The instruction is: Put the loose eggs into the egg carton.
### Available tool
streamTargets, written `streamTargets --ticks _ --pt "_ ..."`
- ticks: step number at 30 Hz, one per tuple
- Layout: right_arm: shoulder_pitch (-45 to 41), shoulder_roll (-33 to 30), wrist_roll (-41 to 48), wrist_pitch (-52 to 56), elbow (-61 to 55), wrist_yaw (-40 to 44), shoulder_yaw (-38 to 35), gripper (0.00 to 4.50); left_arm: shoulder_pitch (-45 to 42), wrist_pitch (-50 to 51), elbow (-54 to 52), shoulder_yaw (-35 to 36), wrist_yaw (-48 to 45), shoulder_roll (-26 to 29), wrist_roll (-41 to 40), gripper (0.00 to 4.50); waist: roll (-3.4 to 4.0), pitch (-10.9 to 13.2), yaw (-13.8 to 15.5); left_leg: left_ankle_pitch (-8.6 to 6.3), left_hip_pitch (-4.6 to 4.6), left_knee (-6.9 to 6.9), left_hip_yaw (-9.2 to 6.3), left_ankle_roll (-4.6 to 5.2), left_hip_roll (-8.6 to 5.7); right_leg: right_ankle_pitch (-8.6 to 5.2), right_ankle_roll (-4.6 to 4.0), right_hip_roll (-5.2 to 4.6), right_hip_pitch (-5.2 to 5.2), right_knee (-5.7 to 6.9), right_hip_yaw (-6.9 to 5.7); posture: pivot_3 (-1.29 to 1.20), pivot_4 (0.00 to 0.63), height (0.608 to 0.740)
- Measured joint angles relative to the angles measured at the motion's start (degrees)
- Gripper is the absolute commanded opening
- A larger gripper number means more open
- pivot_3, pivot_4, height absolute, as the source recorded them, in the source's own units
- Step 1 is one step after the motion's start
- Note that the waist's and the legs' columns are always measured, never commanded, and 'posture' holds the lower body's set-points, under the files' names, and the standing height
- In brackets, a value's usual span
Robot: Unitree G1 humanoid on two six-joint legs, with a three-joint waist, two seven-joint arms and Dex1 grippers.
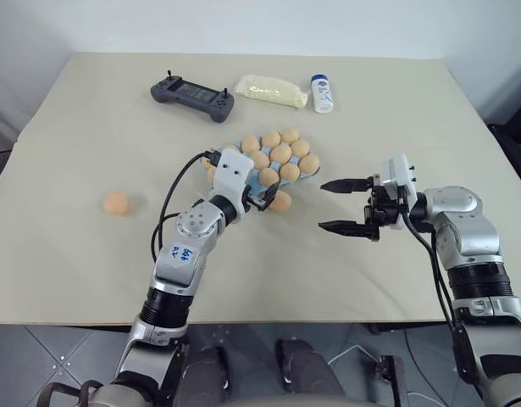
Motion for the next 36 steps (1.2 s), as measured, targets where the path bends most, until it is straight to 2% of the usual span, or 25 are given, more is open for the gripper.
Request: streamTargets --ticks 5,11,17,36 --pt "1.2 -0.4 0.8 1.0 -0.9 -0.5 -0.8 4.50 0.6 0.9 -2.8 -2.7 -3.2 -0.3 -0.7 4.47 0.00 0.0 0.0 0.00 0.00 -0.02 0.00 0.00 0.02 0.00 0.00 0.00 0.00 -0.03 0.01 0.00 0.150 0.740" --pt "5.7 -5.4 1.9 2.1 -2.3 0.6 -3.2 4.50 1.7 4.4 -3.9 -5.2 -3.6 -1.2 -0.7 4.47 0.00 0.0 0.9 -0.01 0.00 0.04 -0.01 0.02 -0.05 0.00 0.00 -0.02 0.01 -0.02 0.16 0.00 0.150 0.740" --pt "6.8 -5.6 1.9 2.2 -3.5 -0.5 -4.1 4.50 0.5 6.6 -4.4 -8.7 -3.8 -2.7 -0.5 4.47 0.00 0.0 1.0 -0.01 0.01 0.02 -0.02 0.02 -0.11 0.00 0.00 0.00 0.01 -0.02 0.41 0.00 0.150 0.740" --pt "8.8 -5.6 2.2 4.6 -7.7 -2.9 -4.2 4.50 -3.1 6.1 7.4 -11.4 -3.3 -6.3 1.5 4.47 0.00 0.0 1.2 -0.02 0.00 0.01 -0.05 0.02 -0.14 0.00 0.00 -0.01 0.01 -0.06 0.46 0.00 0.150 0.740"
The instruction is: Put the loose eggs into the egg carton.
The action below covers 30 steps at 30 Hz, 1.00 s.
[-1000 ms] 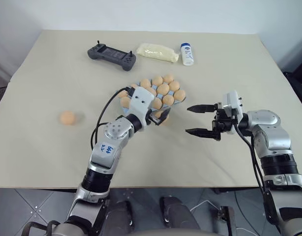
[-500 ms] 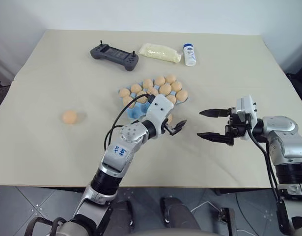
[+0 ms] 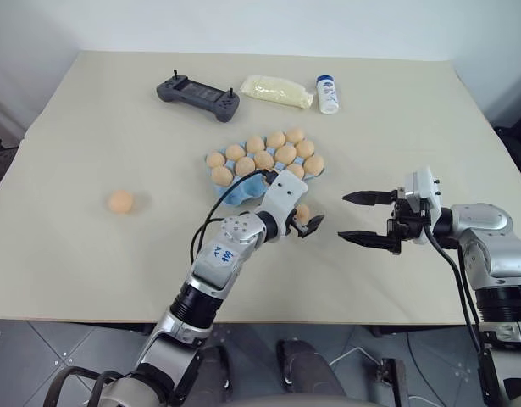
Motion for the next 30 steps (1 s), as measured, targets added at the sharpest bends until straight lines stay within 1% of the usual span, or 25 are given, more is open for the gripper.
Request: streamTargets --ticks 9,12,15,17,18,19,30 --pt "0.4 0.0 0.3 0.4 -1.1 -0.7 -0.2 4.50 -2.1 -1.6 6.0 -0.4 -0.2 -1.7 0.8 4.47 0.00 0.0 0.1 -0.01 -0.01 0.00 0.00 0.01 -0.04 0.00 0.00 -0.01 0.00 -0.01 -0.01 0.00 0.150 0.740" --pt "0.5 0.0 0.3 0.4 -1.1 -1.0 -0.3 4.50 -3.8 -3.3 10.2 -0.2 -0.3 -2.8 0.9 3.86 0.00 0.0 0.1 -0.02 -0.01 0.00 0.00 0.03 -0.07 0.00 0.00 -0.01 0.00 -0.02 0.00 0.00 0.150 0.740" --pt "0.5 0.0 0.3 0.5 -1.2 -1.2 -0.3 4.50 -4.1 -4.0 12.9 0.1 -0.3 -3.3 1.0 2.93 0.00 0.0 0.0 -0.03 -0.01 -0.03 0.00 0.02 -0.04 0.00 0.00 -0.01 0.00 -0.04 0.01 0.00 0.150 0.740" --pt "0.5 0.0 0.3 0.6 -1.2 -1.4 -0.3 4.50 -4.1 -4.5 13.3 0.2 -0.3 -3.3 1.2 2.22 0.00 0.0 0.0 -0.03 -0.02 -0.03 -0.01 0.01 -0.03 0.00 0.00 0.00 -0.03 -0.04 0.00 0.00 0.150 0.740" --pt "0.5 0.0 0.3 0.6 -1.2 -1.6 -0.3 4.50 -4.1 -4.6 13.5 0.2 -0.4 -3.4 1.2 1.95 0.00 0.0 0.0 -0.03 -0.02 -0.03 -0.01 0.01 -0.03 0.00 0.00 -0.01 -0.03 -0.04 0.00 0.00 0.150 0.740" --pt "0.5 0.0 0.3 0.7 -1.3 -1.6 -0.3 4.50 -4.1 -4.7 13.6 0.2 -0.4 -3.6 1.2 1.86 0.00 0.0 0.1 -0.03 -0.03 -0.03 -0.01 0.01 -0.04 0.00 0.00 -0.01 -0.03 -0.04 -0.01 0.00 0.150 0.740" --pt "0.5 0.0 0.3 0.7 -1.3 -2.0 -0.3 4.50 -4.1 -5.2 14.0 0.3 -0.5 -3.7 1.5 1.83 0.00 0.0 0.1 -0.03 -0.03 -0.02 0.00 0.02 -0.05 0.00 0.00 -0.02 -0.03 -0.03 -0.02 0.00 0.150 0.740"
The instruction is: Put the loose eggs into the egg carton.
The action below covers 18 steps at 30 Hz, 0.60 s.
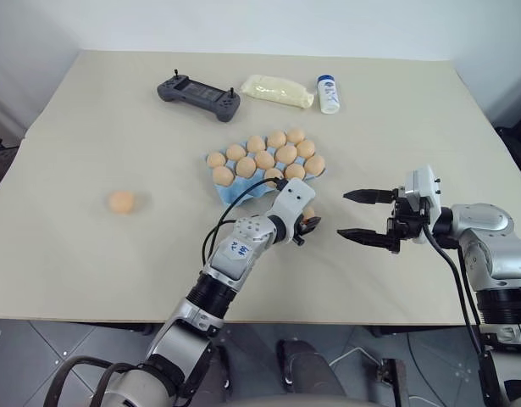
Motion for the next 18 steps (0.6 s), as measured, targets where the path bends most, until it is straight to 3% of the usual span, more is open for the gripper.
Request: streamTargets --ticks 7,18 --pt "0.0 0.0 0.0 -0.4 0.0 -0.3 0.0 4.50 0.1 -0.3 -5.6 3.4 0.6 0.6 -0.4 1.82 0.00 0.0 0.0 0.00 0.00 -0.02 0.01 -0.01 0.02 0.00 0.00 0.01 0.00 0.00 -0.03 0.00 0.150 0.740" --pt "-0.4 0.2 0.0 -1.0 0.3 -0.8 0.0 4.50 2.5 0.4 -18.6 19.1 0.3 5.8 -8.6 1.82 0.01 0.0 0.0 0.02 0.01 0.05 0.03 -0.03 0.07 0.01 0.02 0.03 0.00 0.07 -0.29 0.00 0.150 0.740"
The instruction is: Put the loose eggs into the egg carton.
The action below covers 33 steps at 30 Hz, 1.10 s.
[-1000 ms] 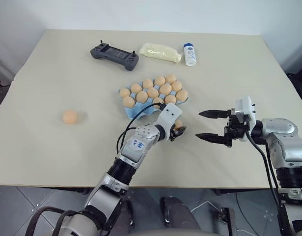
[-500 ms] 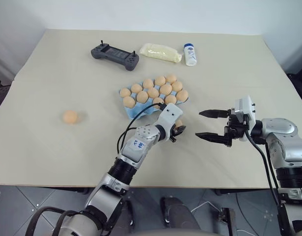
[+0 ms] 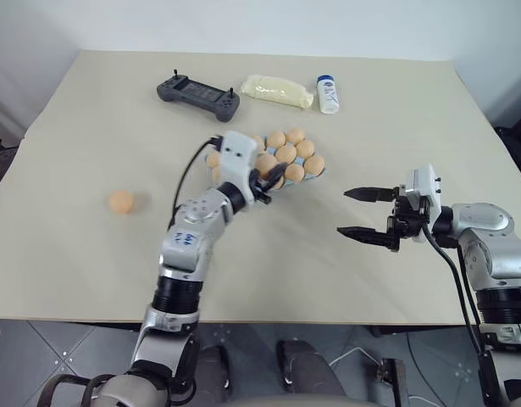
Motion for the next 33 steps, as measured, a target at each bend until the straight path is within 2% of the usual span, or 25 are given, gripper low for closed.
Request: streamTargets --ticks 8,15,20,33 --pt "-2.0 1.3 0.0 -1.2 2.0 0.3 0.0 4.50 0.3 4.9 -0.8 0.0 2.0 4.0 0.3 1.82 0.00 0.0 0.1 0.02 0.00 0.01 0.01 0.06 -0.04 0.02 0.06 0.01 0.02 -0.01 -0.15 0.00 0.150 0.740" --pt "-3.6 1.9 -0.6 -1.3 4.3 1.6 1.5 4.50 -2.6 4.7 6.5 -5.5 1.8 4.2 3.3 1.82 0.01 0.0 0.1 0.03 0.00 0.02 0.01 0.06 -0.10 0.03 0.06 0.03 0.01 0.00 -0.15 0.00 0.150 0.740" --pt "-4.3 1.9 -0.8 -1.7 4.7 2.5 1.9 4.50 -6.4 4.5 10.4 -6.6 2.1 4.1 4.8 1.82 0.01 0.0 0.0 0.02 0.00 -0.04 0.04 0.04 -0.07 0.02 0.06 0.02 -0.02 -0.02 -0.13 0.00 0.150 0.740" --pt "-4.2 0.9 -0.9 -1.7 4.7 2.7 1.9 4.50 -6.8 7.9 9.2 -7.9 2.9 4.3 6.5 1.82 0.01 0.0 0.0 0.03 0.00 0.02 0.05 0.03 -0.06 0.02 0.06 0.01 -0.03 0.06 -0.12 0.00 0.150 0.740"
